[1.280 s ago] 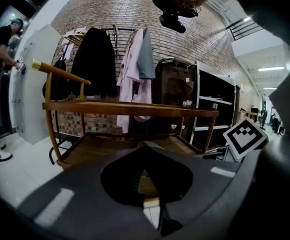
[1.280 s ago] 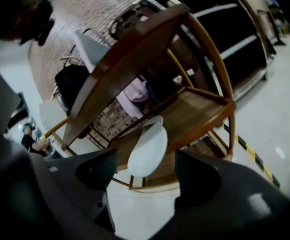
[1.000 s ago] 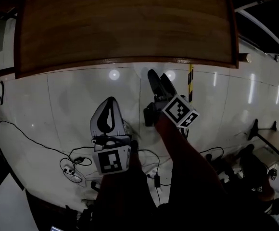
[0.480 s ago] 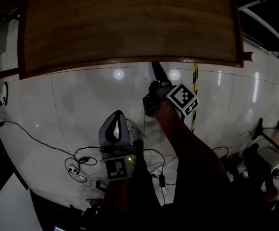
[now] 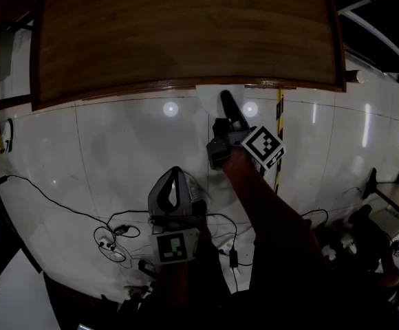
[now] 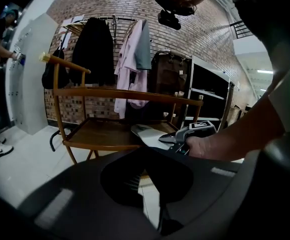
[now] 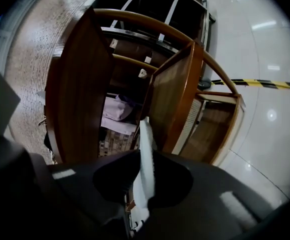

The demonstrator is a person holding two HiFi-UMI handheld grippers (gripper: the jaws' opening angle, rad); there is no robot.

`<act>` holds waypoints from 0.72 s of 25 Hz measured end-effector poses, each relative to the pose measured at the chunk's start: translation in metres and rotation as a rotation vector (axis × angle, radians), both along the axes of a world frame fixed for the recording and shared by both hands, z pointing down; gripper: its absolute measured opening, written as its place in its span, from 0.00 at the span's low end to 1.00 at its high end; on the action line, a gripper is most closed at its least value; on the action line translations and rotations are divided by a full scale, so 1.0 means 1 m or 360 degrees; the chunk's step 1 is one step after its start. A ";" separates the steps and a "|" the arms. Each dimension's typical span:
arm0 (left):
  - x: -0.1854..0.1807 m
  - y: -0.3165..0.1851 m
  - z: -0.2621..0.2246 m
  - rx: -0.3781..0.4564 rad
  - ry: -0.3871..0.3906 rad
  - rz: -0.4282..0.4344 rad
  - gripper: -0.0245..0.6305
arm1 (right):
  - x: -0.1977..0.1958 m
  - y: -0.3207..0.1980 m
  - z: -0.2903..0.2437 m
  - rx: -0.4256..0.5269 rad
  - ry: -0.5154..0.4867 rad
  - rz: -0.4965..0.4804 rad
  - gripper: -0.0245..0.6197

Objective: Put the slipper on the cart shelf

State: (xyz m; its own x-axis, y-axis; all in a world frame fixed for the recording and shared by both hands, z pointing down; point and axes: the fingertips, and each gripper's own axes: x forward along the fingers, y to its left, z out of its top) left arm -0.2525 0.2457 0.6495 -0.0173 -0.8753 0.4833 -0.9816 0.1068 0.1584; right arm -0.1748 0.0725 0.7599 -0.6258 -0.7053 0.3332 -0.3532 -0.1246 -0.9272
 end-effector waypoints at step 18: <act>0.012 0.025 -0.014 0.0046 -0.0036 0.0041 0.06 | 0.063 0.080 -0.051 0.0176 0.0080 -0.0108 0.12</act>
